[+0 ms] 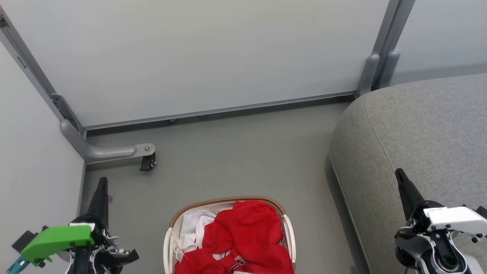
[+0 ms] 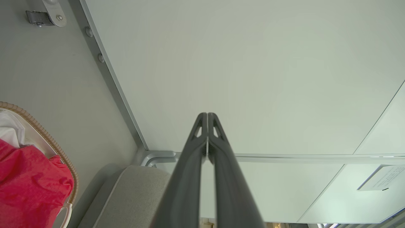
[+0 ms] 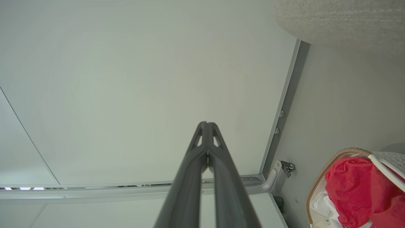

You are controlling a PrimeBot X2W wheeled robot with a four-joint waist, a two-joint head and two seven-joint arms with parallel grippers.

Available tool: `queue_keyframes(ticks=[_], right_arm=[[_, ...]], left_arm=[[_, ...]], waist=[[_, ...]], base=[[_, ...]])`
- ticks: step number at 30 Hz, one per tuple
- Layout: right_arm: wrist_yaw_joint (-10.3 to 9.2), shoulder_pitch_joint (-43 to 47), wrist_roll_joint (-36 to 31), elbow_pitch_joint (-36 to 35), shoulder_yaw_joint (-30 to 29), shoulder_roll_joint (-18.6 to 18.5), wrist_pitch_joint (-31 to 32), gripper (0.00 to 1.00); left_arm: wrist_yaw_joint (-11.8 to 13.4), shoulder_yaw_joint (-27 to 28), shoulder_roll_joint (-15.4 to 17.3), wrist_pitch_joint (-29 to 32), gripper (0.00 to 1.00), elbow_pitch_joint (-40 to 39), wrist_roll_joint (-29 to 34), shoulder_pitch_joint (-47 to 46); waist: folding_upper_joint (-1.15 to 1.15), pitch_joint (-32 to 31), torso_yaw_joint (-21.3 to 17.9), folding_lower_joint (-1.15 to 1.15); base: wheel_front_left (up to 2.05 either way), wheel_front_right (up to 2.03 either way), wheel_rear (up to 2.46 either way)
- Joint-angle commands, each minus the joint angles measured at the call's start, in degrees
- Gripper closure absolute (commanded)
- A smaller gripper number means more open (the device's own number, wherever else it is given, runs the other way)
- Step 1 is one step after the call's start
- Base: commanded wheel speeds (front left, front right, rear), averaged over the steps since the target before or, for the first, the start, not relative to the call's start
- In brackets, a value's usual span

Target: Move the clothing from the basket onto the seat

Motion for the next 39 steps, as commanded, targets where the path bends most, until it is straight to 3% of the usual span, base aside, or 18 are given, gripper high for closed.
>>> queue_keyframes(ticks=[1,9,10,19,39], right_arm=[[0.03,0.7,0.2,-0.1,-0.1,-0.3,0.1,1.00],[0.03,0.7,0.2,-0.1,-0.1,-0.3,0.1,1.00],[0.00,0.0,0.0,0.0,0.0,0.0,0.0,0.00],[0.00,0.2,-2.3,1.1,1.1,-0.3,-1.8,0.00],[0.01,-1.5,-26.6,0.9,3.2,-2.2,-6.9,0.00]], left_arm=[[-0.3,0.1,0.5,0.1,1.00,-0.1,-0.1,-0.7],[-0.3,0.1,0.5,0.1,1.00,-0.1,-0.1,-0.7],[0.0,0.0,0.0,0.0,0.00,0.0,0.0,0.0],[0.1,-0.9,0.1,-1.8,0.00,2.7,3.5,0.2],[0.9,-4.1,1.6,-6.9,0.00,3.1,30.3,-1.2]], waist=[[0.00,0.0,0.0,0.00],[0.00,0.0,0.0,0.00],[0.00,0.0,0.0,0.00],[0.00,0.1,0.0,0.00],[0.00,0.9,0.1,0.00]], base=[[0.00,0.00,0.00],[0.00,0.00,0.00],[0.00,0.00,0.00],[0.00,0.00,0.00],[0.00,0.00,0.00]])
